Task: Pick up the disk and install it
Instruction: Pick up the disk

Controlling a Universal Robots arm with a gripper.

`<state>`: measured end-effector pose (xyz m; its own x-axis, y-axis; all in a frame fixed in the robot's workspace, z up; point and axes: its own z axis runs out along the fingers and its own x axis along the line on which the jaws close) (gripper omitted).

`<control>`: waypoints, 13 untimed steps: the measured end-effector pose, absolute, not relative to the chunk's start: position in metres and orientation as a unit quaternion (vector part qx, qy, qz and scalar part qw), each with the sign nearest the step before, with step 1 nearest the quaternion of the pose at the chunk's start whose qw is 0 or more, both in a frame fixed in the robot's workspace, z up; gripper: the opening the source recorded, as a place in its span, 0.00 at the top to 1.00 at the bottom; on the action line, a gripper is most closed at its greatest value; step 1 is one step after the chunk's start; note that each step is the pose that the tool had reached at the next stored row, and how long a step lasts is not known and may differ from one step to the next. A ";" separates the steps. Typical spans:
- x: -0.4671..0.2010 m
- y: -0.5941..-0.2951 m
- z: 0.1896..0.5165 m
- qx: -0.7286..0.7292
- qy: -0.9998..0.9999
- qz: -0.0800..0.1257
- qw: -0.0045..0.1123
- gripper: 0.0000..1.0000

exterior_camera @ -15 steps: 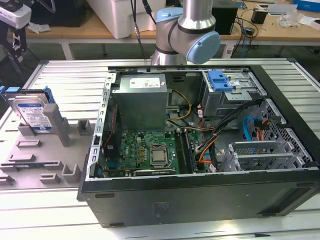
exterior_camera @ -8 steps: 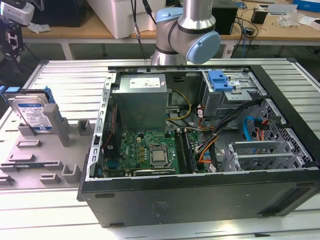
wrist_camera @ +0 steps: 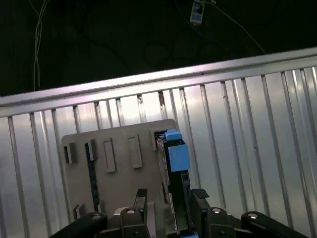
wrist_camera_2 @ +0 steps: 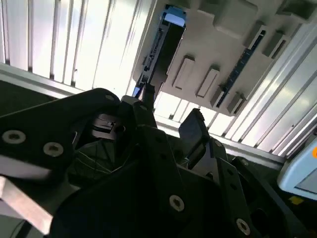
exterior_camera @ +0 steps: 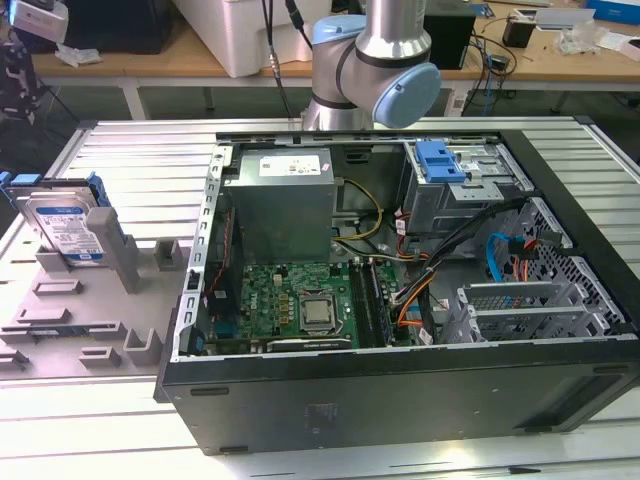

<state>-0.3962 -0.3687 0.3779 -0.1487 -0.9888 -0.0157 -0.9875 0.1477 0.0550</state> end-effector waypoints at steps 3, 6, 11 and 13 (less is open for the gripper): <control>-0.396 -0.369 0.378 0.679 -0.733 -0.026 0.013 0.52; -0.396 -0.369 0.377 0.705 -0.709 -0.025 0.014 0.52; -0.396 -0.368 0.377 0.749 -0.662 -0.024 0.015 0.52; -0.396 -0.369 0.377 0.756 -0.655 -0.024 0.016 0.52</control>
